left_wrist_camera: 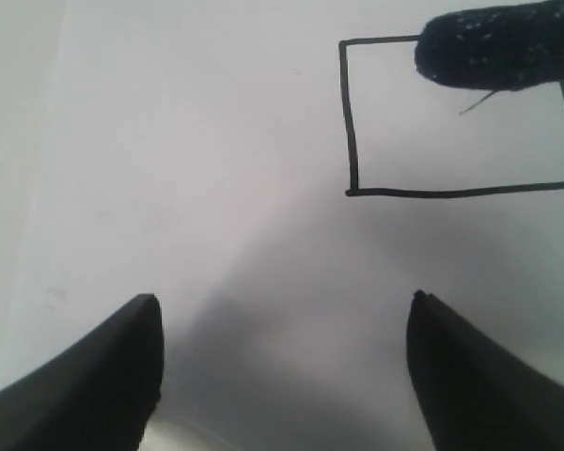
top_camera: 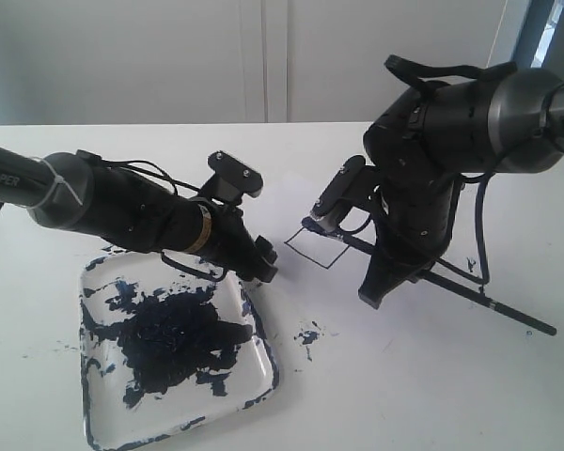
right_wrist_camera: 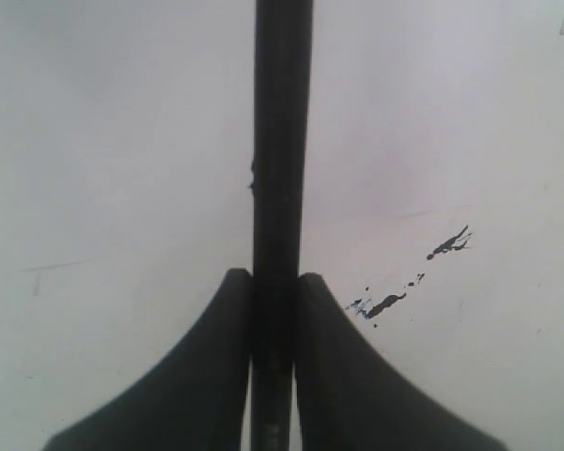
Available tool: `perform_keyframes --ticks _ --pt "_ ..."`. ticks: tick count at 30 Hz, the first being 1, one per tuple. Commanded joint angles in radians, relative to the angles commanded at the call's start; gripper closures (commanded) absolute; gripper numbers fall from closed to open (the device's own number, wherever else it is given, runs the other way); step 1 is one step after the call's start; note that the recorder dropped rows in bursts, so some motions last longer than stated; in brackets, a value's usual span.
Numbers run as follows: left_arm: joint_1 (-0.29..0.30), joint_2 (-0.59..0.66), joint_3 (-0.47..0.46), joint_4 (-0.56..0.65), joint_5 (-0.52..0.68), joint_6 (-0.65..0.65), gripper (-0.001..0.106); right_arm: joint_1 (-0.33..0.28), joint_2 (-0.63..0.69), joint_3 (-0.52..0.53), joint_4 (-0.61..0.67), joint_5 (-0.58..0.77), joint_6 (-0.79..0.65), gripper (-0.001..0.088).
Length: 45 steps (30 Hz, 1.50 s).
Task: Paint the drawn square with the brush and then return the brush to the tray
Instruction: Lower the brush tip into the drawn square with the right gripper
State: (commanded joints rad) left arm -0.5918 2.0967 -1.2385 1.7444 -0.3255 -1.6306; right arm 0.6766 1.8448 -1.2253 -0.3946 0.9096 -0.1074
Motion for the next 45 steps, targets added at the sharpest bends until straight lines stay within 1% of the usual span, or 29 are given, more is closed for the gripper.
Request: perform_keyframes --ticks 3,7,12,23,29,34,38,45 --pt "-0.019 0.022 0.000 0.000 0.013 -0.003 0.033 0.000 0.011 -0.002 0.000 0.002 0.000 0.0868" --pt "-0.039 0.034 0.000 0.000 0.023 -0.003 0.033 0.000 0.040 -0.036 0.000 0.027 0.000 0.0868" --pt "-0.039 0.033 0.000 0.000 0.033 -0.015 0.033 0.000 0.078 -0.088 -0.002 0.082 -0.023 0.0868" --pt "-0.039 0.033 0.000 0.000 0.033 -0.015 0.033 0.000 0.133 -0.138 -0.022 0.156 -0.028 0.0868" --pt "-0.039 0.033 0.000 0.000 0.033 -0.015 0.033 0.000 0.137 -0.149 -0.016 0.183 -0.044 0.0868" --pt "-0.039 0.033 0.000 0.000 0.042 -0.015 0.033 0.000 0.137 -0.149 0.031 0.208 -0.079 0.0868" --pt "-0.039 0.033 0.000 0.000 0.042 -0.015 0.033 0.000 0.137 -0.149 0.058 0.210 -0.101 0.0868" --pt "-0.039 0.033 0.000 0.000 0.042 -0.015 0.033 0.000 0.137 -0.149 0.051 0.180 -0.099 0.0868"
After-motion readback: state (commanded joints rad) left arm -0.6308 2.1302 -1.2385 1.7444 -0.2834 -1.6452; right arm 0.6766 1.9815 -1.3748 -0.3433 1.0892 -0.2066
